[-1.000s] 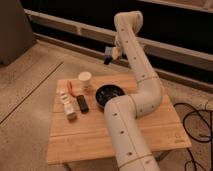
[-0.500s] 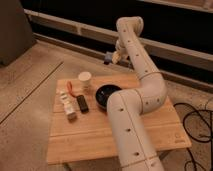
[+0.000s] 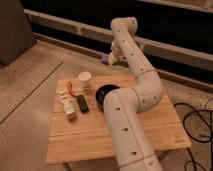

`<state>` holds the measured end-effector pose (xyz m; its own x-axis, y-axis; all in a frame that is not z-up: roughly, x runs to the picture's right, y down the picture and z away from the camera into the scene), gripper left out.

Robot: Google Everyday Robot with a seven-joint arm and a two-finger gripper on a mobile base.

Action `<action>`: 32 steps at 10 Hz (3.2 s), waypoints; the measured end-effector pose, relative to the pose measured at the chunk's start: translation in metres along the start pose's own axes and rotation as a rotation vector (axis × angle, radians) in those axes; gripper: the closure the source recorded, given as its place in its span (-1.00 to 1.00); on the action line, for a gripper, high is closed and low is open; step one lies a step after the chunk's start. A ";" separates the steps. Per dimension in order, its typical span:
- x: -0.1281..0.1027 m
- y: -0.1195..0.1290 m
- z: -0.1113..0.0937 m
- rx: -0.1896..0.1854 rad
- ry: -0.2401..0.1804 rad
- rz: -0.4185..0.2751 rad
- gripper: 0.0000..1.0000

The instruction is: Place the white sponge in the ceramic bowl

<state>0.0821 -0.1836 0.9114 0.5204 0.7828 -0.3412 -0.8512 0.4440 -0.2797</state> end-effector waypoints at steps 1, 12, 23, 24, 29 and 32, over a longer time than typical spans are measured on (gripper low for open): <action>-0.003 0.002 0.000 0.009 0.002 0.003 1.00; -0.005 0.018 0.026 0.050 0.046 0.013 1.00; 0.025 0.031 0.065 -0.001 0.164 0.028 1.00; 0.020 0.041 0.070 -0.004 0.172 0.013 1.00; 0.005 0.063 0.076 0.036 0.187 -0.054 1.00; 0.005 0.068 0.066 0.081 0.182 -0.125 1.00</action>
<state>0.0225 -0.1206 0.9495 0.6193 0.6314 -0.4668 -0.7784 0.5717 -0.2593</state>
